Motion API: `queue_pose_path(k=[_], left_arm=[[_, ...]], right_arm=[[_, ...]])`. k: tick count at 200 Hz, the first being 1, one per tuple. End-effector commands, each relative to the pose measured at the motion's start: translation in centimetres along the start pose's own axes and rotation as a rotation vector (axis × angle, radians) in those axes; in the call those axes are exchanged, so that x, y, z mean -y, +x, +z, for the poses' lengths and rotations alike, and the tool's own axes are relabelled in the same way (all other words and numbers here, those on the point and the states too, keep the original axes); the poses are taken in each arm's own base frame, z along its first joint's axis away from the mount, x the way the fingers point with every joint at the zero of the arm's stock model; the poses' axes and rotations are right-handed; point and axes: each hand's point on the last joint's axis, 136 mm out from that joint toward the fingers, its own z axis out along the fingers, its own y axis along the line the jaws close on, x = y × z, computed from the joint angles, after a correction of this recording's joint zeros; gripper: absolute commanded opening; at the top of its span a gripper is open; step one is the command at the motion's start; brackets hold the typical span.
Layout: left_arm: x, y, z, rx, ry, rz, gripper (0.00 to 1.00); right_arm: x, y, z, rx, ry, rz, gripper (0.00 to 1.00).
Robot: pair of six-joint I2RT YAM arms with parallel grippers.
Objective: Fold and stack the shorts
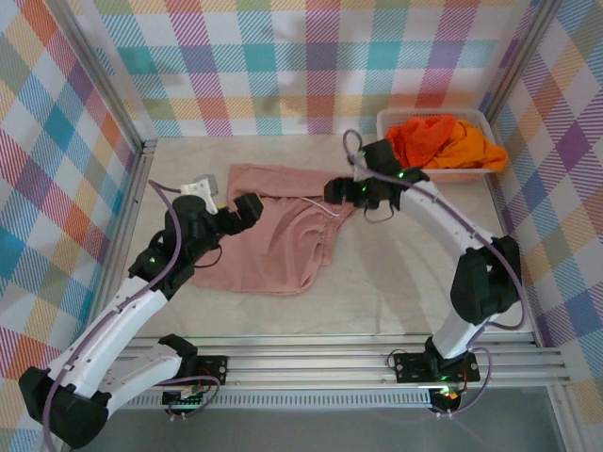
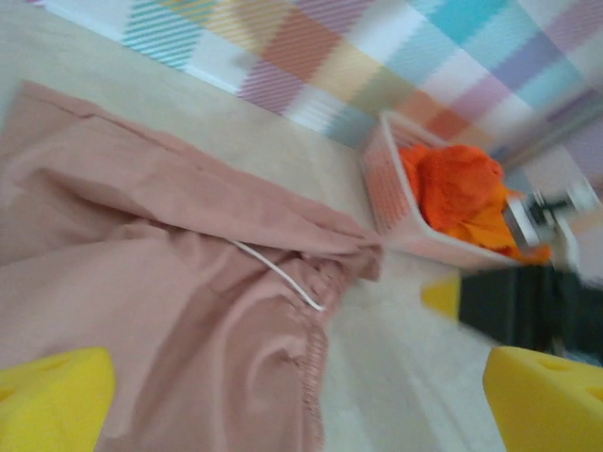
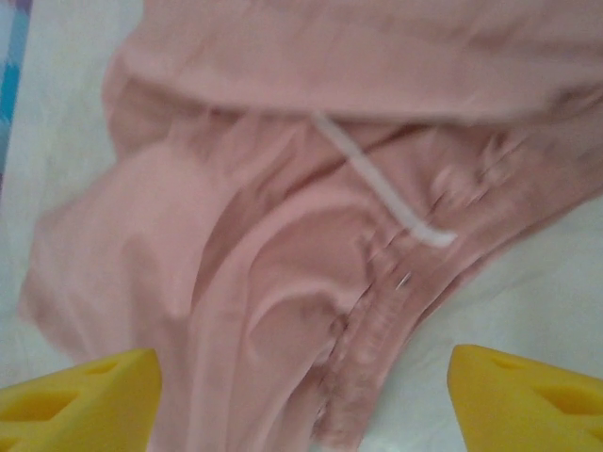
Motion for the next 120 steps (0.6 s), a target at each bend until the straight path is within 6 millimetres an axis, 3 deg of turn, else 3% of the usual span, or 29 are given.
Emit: queue_pose_path(k=[1, 30, 47, 61, 120], left_arm=[[-4.0, 3.7, 1.8, -0.176, -0.089, -0.090, 1.00], [-9.0, 6.2, 3.6, -0.234, -0.204, -0.244, 1.00], [-11.0, 8.0, 4.4, -0.283, -0.253, -0.283, 1.00], [-11.5, 8.4, 5.5, -0.276, -0.237, -0.295, 1.00], [-14.6, 11.6, 7.0, -0.309, -0.292, -0.310, 1.00]], right_arm=[[0.8, 3.2, 0.6, -0.007, 0.025, 0.073, 0.80], [2.9, 8.1, 2.3, -0.042, 0.057, 0.206, 0.78], [2.7, 9.9, 3.6, -0.065, 0.056, 0.219, 0.73], [2.3, 11.3, 4.8, -0.093, 0.049, 0.244, 0.69], [1.9, 13.0, 7.5, -0.119, 0.044, 0.334, 0.54]])
